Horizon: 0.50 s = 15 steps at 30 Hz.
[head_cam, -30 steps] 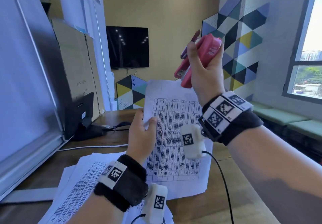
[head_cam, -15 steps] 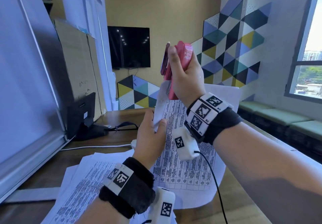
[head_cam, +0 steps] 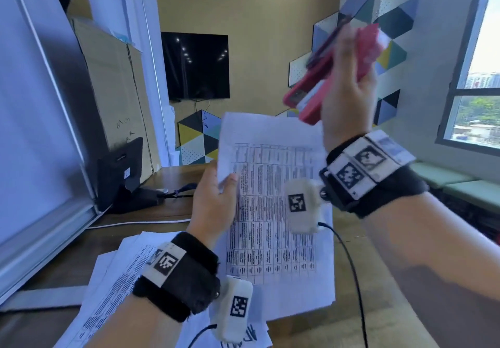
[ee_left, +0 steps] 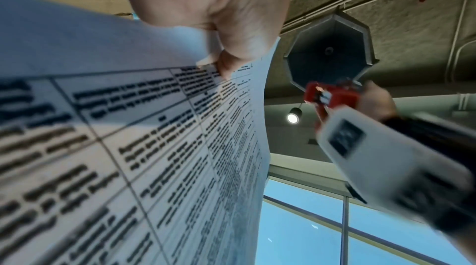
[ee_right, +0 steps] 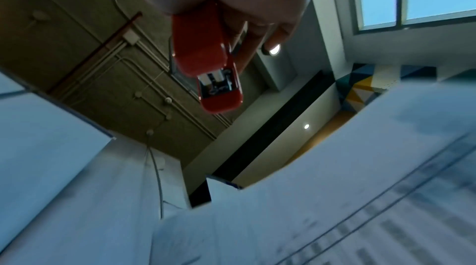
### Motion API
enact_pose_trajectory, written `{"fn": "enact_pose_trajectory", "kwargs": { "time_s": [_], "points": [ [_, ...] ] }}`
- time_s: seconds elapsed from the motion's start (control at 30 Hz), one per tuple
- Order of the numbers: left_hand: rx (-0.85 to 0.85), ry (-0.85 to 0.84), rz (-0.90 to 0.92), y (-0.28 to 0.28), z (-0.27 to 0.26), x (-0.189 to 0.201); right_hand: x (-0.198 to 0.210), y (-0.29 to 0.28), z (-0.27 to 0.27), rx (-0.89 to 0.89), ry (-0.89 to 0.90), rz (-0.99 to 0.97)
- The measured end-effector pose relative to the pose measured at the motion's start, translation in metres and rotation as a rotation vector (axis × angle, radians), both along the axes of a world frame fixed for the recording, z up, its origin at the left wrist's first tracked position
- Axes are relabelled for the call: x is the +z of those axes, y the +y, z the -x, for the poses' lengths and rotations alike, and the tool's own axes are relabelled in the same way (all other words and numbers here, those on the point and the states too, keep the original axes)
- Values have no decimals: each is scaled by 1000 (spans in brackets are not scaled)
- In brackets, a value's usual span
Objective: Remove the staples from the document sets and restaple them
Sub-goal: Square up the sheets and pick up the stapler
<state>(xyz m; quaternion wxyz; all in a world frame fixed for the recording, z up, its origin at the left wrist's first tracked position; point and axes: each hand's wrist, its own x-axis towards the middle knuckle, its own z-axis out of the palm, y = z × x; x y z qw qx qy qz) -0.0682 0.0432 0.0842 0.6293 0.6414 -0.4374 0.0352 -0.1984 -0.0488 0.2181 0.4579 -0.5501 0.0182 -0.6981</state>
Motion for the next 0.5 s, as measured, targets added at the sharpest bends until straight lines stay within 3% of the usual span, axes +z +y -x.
{"fn": "enact_pose_trajectory", "kwargs": {
  "time_s": [0.07,0.13,0.27,0.33,0.5],
  "points": [
    [18,15,40,5,-5,3,-10,-13,23,83,34,-47],
    [6,48,93,8,-9,6,-33,-26,40,204,177,-115],
    [-34,110,196,6,-12,11,-103,-46,63,179,691,-220],
    [-52,96,182,5,-10,13,-132,-51,70,275,867,-299],
    [-102,110,20,-4,-10,2,-160,-66,79,341,893,-489]
  ]
}}
